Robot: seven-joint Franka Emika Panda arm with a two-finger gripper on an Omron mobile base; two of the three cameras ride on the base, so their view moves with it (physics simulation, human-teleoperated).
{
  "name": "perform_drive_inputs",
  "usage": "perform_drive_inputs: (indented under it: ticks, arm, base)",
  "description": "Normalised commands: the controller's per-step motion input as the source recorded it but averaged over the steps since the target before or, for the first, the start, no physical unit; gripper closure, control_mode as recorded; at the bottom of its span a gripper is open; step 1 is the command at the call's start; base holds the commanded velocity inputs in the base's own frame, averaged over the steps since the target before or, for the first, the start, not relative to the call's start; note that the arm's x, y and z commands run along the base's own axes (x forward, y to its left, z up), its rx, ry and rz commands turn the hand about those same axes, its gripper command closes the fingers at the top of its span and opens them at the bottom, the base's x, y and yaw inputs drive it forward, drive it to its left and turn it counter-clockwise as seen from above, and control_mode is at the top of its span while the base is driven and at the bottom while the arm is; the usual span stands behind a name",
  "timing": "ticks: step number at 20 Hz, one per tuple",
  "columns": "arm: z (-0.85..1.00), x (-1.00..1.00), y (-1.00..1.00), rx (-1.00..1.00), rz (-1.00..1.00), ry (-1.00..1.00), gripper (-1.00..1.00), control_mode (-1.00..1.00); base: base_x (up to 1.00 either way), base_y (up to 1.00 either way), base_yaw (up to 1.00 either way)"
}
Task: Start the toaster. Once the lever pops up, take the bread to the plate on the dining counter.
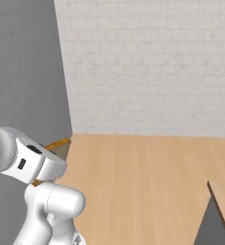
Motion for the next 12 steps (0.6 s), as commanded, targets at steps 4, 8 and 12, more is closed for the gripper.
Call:
perform_drive_inputs:
  ticks: [4, 8, 12]
  arm:
    - [0.00, 0.00, 0.00, 0.00, 0.00, 0.00, 1.00, 1.00]
    - [0.00, 0.00, 0.00, 0.00, 0.00, 0.00, 1.00, 1.00]
    - [0.00, 0.00, 0.00, 0.00, 0.00, 0.00, 1.00, 1.00]
  base:
    - [1.00, 0.00, -0.22]
    - [1.00, 0.01, -0.29]
    - [1.00, 0.13, -0.41]
